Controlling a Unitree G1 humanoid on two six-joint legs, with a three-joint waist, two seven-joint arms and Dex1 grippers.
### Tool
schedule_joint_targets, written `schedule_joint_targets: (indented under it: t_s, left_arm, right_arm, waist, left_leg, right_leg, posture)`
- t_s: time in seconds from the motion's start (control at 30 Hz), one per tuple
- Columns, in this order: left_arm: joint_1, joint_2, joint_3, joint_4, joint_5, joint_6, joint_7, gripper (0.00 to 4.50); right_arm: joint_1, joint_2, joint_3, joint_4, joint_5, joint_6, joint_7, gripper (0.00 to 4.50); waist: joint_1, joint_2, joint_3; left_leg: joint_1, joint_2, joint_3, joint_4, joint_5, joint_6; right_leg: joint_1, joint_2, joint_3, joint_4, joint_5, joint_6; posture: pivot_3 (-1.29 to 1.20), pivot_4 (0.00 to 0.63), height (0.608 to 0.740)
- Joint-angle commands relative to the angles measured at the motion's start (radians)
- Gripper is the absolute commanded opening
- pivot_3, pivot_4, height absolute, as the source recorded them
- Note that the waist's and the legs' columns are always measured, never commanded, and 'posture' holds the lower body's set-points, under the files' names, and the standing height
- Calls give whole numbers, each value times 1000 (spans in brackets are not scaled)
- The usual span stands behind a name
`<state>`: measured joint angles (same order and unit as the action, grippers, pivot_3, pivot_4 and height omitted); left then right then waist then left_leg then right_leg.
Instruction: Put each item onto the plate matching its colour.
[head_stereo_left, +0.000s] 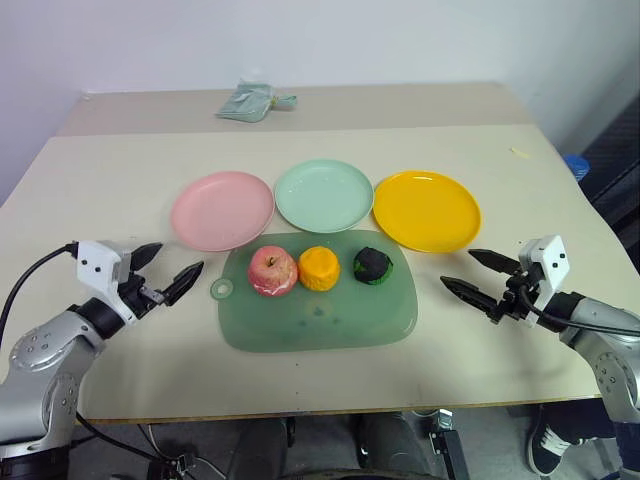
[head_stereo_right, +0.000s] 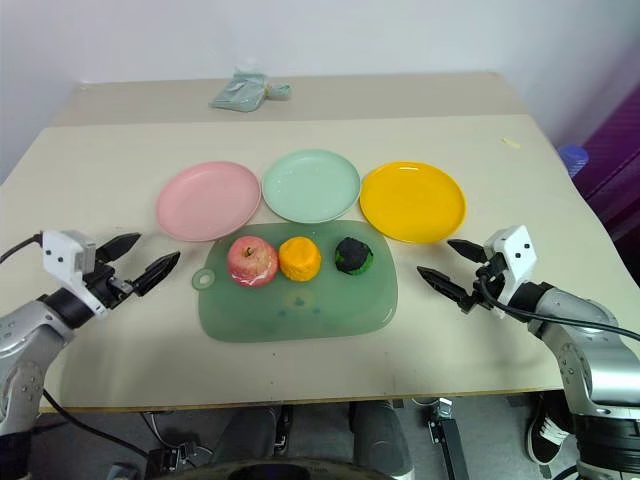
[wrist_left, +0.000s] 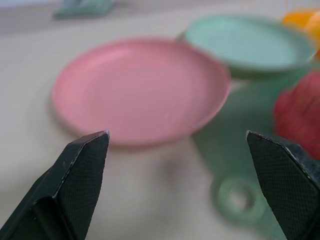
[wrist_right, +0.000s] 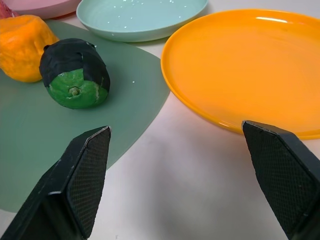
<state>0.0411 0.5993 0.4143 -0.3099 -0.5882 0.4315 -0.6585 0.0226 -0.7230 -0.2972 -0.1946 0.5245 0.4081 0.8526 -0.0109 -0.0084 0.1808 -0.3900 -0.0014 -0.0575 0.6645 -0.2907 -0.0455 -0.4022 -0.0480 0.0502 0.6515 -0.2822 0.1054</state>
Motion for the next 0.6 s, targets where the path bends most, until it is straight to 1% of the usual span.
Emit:
schedule_joint_targets:
  t_s: [0.03, 0.13, 0.2, 0.27, 0.4, 0.5, 0.6]
  left_arm:
    - [-54, 17, -4, -42, -83, 46, -29, 4500]
    - [-120, 66, -91, -28, -66, 64, -109, 4500]
    - [-157, 104, -164, -4, -21, 49, -171, 4500]
    - [-178, 126, -211, 17, 16, 28, -203, 4500]
    - [-290, 113, -331, 90, 71, -1, -267, 4500]
    - [-332, 127, -418, 124, 127, -14, -324, 4500]
    - [-356, 119, -455, 152, 144, -11, -356, 4500]
  right_arm:
    - [16, -13, -42, -59, 21, 2, 2, 4275]
    - [38, -17, -79, -153, 110, 70, 4, 4275]
    - [48, -16, -85, -202, 130, 95, -12, 4275]
    - [54, -14, -86, -226, 135, 108, -24, 4275]
    - [82, 4, -69, -289, 145, 132, -54, 4275]
    - [105, 10, -55, -336, 156, 150, -72, 4275]
    - [118, 13, -41, -381, 166, 168, -87, 4275]
  waist:
    - [-1, 0, 0]
    - [0, 0, 0]
    - [-1, 0, 0]
    - [-2, 0, 0]
    - [1, 0, 0]
    - [0, 0, 0]
    - [-5, 0, 0]
  left_leg:
    - [0, 0, 0, 0, 0, 0]
    - [0, -1, 0, 0, 0, 0]
    - [0, -1, 0, 0, 0, 0]
    - [0, -1, 0, 0, 0, 0]
    - [0, -1, 0, 0, 0, 0]
    - [0, -1, 0, 1, 0, 0]
    - [0, -1, 0, 0, 0, 0]
  right_leg:
    - [0, 0, 0, 0, 0, 0]
    - [0, 0, 0, 0, 0, 0]
    - [0, 1, 0, 0, 0, 0]
    - [0, 1, 0, 0, 0, 0]
    - [0, 2, 0, 0, 0, 0]
    - [0, 1, 0, 0, 0, 0]
    - [0, 2, 0, 0, 0, 0]
  posture:
    - [0, 150, 740]
    - [0, 150, 740]
    - [0, 150, 740]
    - [0, 150, 740]
    - [0, 150, 740]
    - [0, 150, 740]
    - [0, 150, 740]
